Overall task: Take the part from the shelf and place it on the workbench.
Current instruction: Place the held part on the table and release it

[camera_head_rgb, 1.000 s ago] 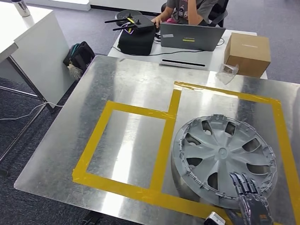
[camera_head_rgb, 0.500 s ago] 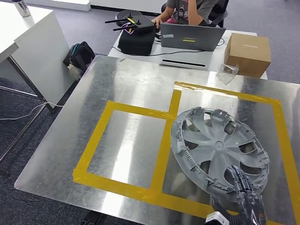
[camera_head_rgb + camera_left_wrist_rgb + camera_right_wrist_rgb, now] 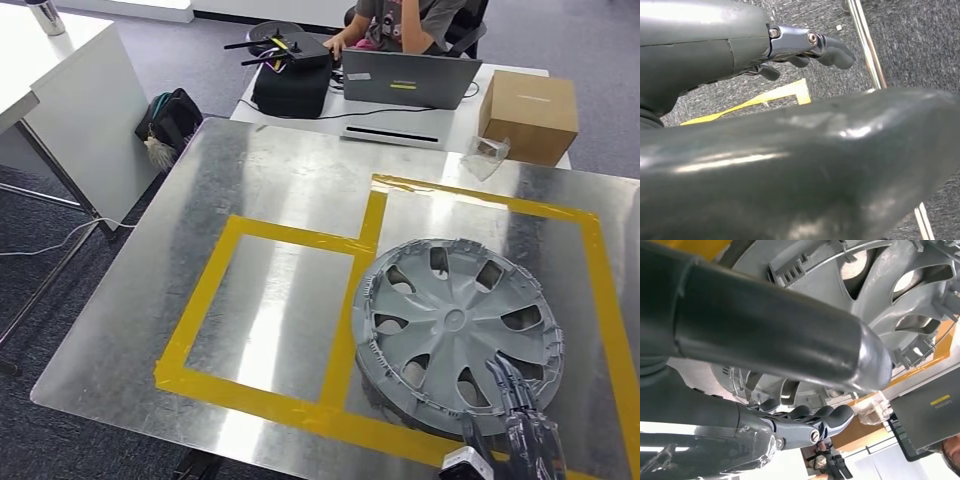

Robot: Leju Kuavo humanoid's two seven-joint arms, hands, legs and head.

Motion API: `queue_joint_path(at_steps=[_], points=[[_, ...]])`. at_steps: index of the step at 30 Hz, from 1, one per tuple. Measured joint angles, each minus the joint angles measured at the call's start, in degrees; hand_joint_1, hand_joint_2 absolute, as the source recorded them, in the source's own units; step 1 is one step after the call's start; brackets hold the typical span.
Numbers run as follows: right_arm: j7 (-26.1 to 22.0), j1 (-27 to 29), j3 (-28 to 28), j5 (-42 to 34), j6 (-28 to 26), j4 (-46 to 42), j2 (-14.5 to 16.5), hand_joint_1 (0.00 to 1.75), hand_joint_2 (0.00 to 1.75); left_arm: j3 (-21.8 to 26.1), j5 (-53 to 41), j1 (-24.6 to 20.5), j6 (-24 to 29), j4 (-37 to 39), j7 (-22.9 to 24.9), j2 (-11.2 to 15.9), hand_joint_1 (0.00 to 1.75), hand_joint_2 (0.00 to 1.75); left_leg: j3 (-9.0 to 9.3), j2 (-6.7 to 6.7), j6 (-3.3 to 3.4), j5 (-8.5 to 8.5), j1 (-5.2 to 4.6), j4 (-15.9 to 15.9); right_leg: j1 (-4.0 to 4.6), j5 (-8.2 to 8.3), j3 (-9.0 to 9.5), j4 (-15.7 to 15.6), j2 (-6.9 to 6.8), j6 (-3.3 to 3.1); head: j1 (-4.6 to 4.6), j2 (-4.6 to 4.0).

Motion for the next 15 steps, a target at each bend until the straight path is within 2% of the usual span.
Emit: queue_joint_path(at_steps=[8,12,15], points=[[-0.3,0.5,0.3,2.1,-1.2,-0.7,-0.3,0.0,0.0,0.2,0.1,0.0,0.0,0.0,-0.1,0.1,0.0,0.0,0.0,0.0,0.0,0.0,0.0,0.0,0.0,0.0,0.0,0.0,0.0,0.0,0.0,0.0],[-2.5,0.7,2.2,5.5,-7.3,-3.3,0.1,0.0,0.0,0.8,1.0,0.1,0.1,0.0,-0.4,0.1,0.0,0.0,-0.02,0.0,0.07,-0.05,-0.04,0.1,-0.05,0.01,0.1,0.0,-0.01,0.03,0.01,0.0],[-3.1,1.0,4.4,10.1,-12.1,-5.2,1.6,0.0,0.0,1.5,1.9,0.3,0.1,0.0,-0.9,0.1,0.0,0.0,-0.06,0.0,0.35,-0.19,-0.2,0.2,-0.22,0.08,0.55,-0.1,0.0,0.19,-0.02,0.0]])
